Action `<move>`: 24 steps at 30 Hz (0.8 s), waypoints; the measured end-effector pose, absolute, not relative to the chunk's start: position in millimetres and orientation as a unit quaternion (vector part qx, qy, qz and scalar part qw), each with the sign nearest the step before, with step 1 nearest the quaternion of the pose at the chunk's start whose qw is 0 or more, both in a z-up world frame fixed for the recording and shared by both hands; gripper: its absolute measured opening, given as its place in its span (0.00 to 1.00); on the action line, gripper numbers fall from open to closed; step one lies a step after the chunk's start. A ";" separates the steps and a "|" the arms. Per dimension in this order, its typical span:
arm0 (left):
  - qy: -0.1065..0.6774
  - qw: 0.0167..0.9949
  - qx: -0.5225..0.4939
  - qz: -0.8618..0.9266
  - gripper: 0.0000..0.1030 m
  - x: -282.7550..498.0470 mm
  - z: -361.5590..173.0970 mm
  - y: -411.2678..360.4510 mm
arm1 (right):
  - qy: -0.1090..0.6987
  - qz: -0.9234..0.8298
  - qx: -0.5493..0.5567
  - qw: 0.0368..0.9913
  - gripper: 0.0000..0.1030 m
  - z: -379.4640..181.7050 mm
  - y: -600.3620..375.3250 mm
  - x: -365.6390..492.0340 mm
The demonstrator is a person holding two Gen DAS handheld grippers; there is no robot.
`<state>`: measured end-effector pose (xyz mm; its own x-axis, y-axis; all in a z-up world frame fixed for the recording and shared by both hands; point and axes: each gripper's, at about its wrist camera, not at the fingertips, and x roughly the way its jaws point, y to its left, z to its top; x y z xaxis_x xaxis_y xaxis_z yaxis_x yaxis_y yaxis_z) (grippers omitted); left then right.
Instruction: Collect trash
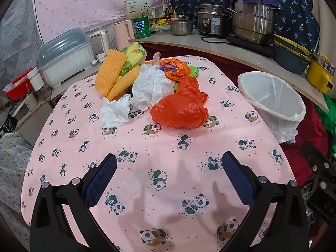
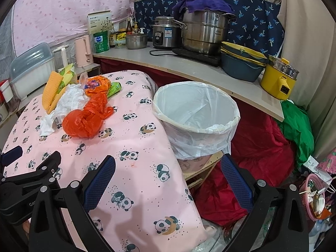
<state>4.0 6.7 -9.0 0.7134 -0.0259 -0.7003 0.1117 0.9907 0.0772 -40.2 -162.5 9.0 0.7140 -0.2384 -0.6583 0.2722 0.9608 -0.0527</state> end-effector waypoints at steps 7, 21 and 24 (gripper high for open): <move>0.381 0.922 0.056 -0.046 0.93 4.7 -8.7 4.3 | 0.354 -0.139 0.025 0.925 0.93 9.1 -163.2 -39.1; 0.398 0.917 0.022 -0.032 0.93 26.6 -15.0 32.8 | 0.359 -0.134 0.015 0.923 0.93 4.1 -153.2 -19.5; 0.396 0.918 0.014 -0.027 0.93 35.2 -15.6 46.7 | 0.371 -0.119 0.019 0.921 0.93 -0.1 -145.9 -5.3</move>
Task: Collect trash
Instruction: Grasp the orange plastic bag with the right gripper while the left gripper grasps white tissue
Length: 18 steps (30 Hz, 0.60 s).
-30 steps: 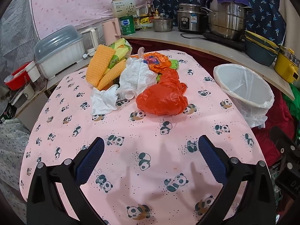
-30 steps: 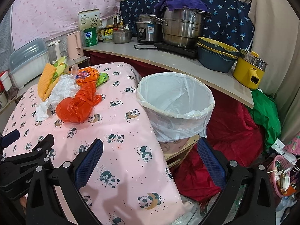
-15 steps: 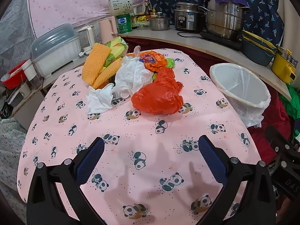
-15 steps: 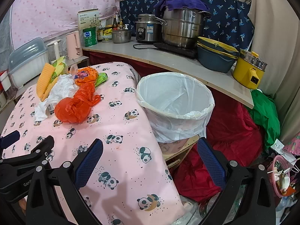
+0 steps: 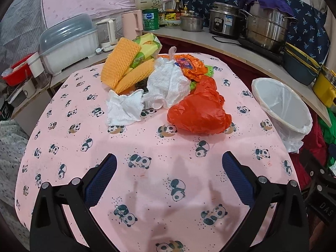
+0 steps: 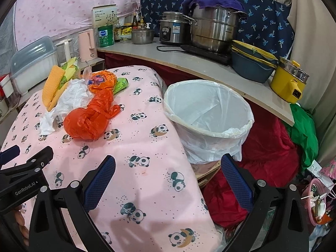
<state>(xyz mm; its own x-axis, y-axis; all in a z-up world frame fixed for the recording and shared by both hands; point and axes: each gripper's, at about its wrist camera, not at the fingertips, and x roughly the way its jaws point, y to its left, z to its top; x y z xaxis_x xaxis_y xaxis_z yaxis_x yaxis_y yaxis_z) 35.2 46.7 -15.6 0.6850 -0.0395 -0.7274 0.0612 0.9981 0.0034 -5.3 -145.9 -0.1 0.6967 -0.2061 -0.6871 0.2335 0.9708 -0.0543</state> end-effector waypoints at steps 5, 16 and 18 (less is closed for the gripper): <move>0.392 0.920 0.014 -0.009 0.93 55.9 -17.8 74.4 | 0.374 -0.077 0.039 0.923 0.93 0.2 -127.9 21.2; 0.406 0.914 -0.002 0.007 0.93 104.0 -36.2 120.3 | 0.389 -0.022 0.019 0.921 0.83 -13.1 -68.0 87.9; 0.406 0.914 0.002 0.005 0.93 112.7 -39.0 122.0 | 0.396 -0.017 0.015 0.918 0.80 -17.7 -59.1 97.5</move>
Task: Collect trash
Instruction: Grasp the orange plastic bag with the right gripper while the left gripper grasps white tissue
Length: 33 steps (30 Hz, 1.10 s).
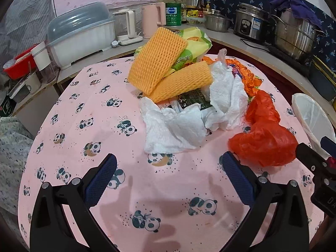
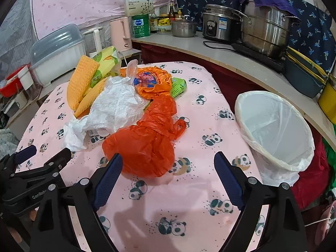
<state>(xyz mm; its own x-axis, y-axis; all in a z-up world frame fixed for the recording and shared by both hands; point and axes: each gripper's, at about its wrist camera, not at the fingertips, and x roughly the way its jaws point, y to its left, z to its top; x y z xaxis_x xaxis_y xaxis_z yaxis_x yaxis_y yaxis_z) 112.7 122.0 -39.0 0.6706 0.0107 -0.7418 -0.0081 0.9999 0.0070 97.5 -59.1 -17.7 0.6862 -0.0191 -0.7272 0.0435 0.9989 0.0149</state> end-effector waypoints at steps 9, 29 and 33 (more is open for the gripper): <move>0.409 0.912 0.038 -0.007 0.93 154.4 -57.9 121.6 | 0.413 -0.014 0.013 0.910 0.79 -34.9 -47.3 123.8; 0.431 0.901 -0.002 -0.055 0.07 149.2 -63.7 111.5 | 0.417 0.021 0.060 0.907 0.26 -42.2 -55.4 110.1; 0.423 0.903 0.000 -0.067 0.07 135.6 -50.9 101.0 | 0.403 0.013 0.068 0.913 0.26 -29.8 -66.6 100.0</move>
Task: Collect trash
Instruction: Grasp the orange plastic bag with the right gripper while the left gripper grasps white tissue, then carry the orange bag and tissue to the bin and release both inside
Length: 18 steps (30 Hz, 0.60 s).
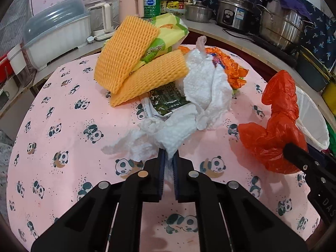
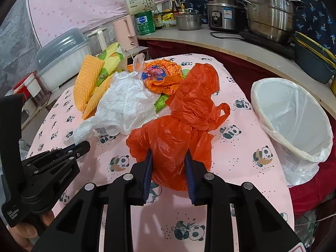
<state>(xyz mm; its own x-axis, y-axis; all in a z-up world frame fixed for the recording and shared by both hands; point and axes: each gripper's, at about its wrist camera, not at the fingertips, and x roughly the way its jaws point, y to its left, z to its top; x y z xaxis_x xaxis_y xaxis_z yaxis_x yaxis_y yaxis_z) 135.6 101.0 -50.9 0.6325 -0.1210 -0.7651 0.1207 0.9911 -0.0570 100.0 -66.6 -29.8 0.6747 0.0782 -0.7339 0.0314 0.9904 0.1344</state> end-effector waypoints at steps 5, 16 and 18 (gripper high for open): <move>0.412 0.907 0.013 -0.083 0.07 116.4 -36.4 78.0 | 0.386 -0.002 0.079 0.919 0.26 -16.6 -83.3 85.3; 0.392 0.911 0.037 -0.125 0.07 80.2 -11.3 18.6 | 0.354 -0.043 0.108 0.928 0.26 4.6 -132.5 50.6; 0.390 0.910 0.041 -0.132 0.07 75.4 -7.8 7.9 | 0.349 -0.052 0.112 0.929 0.26 7.3 -141.5 45.7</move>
<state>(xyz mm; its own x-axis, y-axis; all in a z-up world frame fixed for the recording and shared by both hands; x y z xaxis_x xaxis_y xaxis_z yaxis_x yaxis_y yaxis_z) 75.4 7.9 -7.8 0.6604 -0.2085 -0.7213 0.2725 0.9617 -0.0285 45.7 -141.5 7.3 0.7512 -0.0184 -0.6598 0.1748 0.9695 0.1720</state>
